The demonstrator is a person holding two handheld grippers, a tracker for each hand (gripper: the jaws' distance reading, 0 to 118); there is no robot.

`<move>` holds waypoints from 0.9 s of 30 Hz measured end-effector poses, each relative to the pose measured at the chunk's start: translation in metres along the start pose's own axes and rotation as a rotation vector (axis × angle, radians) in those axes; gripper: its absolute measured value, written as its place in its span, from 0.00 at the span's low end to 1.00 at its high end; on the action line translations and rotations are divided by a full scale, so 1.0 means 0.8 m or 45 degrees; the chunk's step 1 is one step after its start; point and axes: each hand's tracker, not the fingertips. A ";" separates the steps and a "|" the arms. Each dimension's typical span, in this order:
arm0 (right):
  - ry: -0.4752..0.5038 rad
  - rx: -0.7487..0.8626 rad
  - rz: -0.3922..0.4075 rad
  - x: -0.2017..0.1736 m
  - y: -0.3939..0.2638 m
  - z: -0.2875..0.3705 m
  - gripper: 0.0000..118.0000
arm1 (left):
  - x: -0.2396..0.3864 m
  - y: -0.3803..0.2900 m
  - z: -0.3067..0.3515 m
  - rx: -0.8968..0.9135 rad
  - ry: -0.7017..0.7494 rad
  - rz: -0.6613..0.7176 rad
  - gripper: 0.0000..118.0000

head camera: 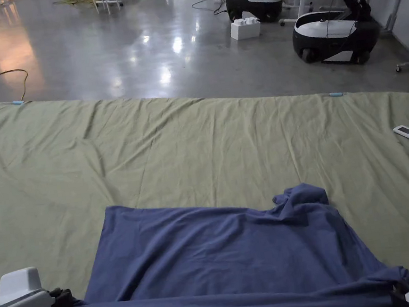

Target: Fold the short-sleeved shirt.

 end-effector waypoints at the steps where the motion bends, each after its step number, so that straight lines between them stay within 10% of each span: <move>1: 0.003 0.001 -0.006 0.000 0.008 -0.011 0.06 | 0.001 0.007 -0.008 0.004 0.009 0.008 0.07; 20: -0.010 -0.052 0.102 -0.019 0.036 -0.138 0.16 | 0.034 0.048 -0.116 -0.090 0.078 -0.081 0.09; 23: -0.029 0.117 0.087 -0.023 0.031 -0.106 0.53 | 0.043 0.047 -0.094 -0.009 0.028 -0.135 0.31; 27: -0.027 0.311 0.032 -0.035 0.030 -0.057 0.54 | 0.061 0.041 -0.054 0.141 -0.010 -0.197 0.49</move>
